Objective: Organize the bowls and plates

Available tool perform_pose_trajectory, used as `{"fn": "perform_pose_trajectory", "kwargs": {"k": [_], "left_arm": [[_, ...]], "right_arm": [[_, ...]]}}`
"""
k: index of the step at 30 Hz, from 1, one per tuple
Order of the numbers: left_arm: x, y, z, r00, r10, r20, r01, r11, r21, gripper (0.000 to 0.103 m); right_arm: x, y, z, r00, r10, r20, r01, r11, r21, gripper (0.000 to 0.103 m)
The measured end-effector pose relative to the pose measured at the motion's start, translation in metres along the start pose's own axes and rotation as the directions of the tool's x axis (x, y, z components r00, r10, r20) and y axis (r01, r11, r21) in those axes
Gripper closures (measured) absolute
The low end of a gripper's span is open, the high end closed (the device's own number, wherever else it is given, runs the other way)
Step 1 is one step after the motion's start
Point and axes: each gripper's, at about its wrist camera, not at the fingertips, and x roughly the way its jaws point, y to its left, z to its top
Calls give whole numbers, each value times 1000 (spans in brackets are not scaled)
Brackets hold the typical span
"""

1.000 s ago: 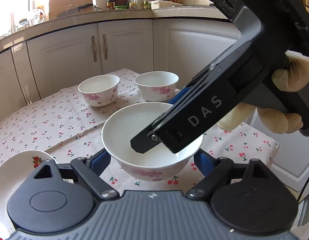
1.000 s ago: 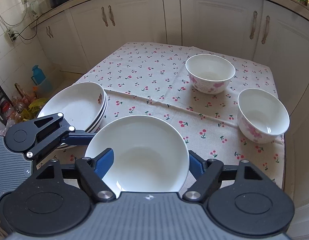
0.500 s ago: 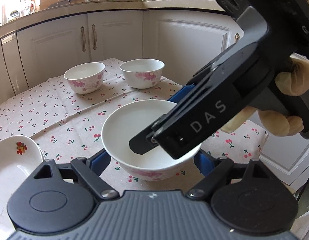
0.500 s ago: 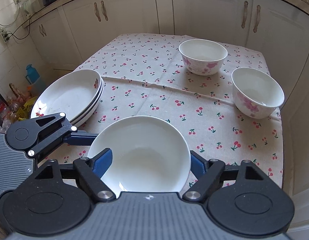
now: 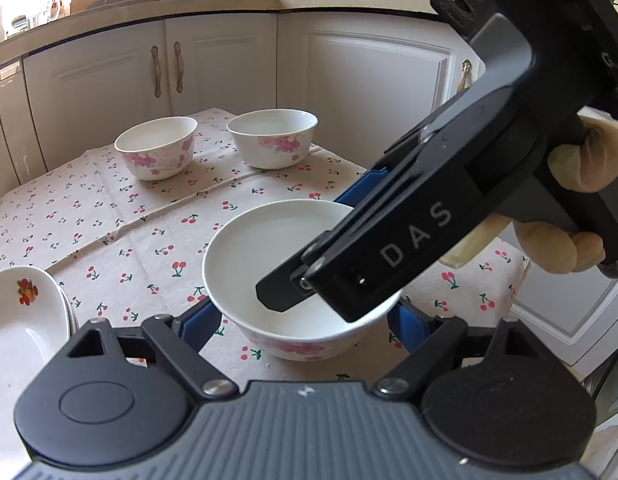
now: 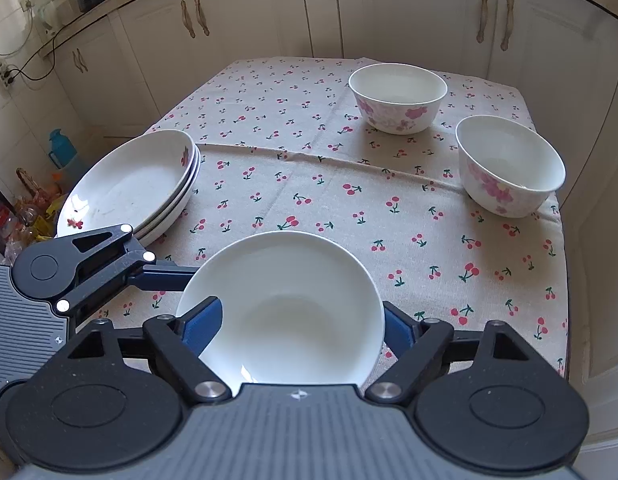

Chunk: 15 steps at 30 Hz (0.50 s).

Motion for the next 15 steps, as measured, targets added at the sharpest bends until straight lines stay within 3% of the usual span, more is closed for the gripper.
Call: {"fn": "perform_pose_trajectory", "kwargs": {"k": [7, 11, 15], "left_arm": [[0, 1, 0, 1000, -8, 2, 8, 1000, 0, 13], [0, 4, -2, 1000, -30, 4, 30, 1000, -9, 9], [-5, 6, -6, 999, -32, 12, 32, 999, -1, 6]], "right_arm": [[0, 1, -1, 1000, 7, 3, -7, 1000, -1, 13], [0, 3, -3, 1000, 1, 22, -1, 1000, -3, 0], [-2, 4, -5, 999, -30, 41, 30, 1000, -6, 0]]}}
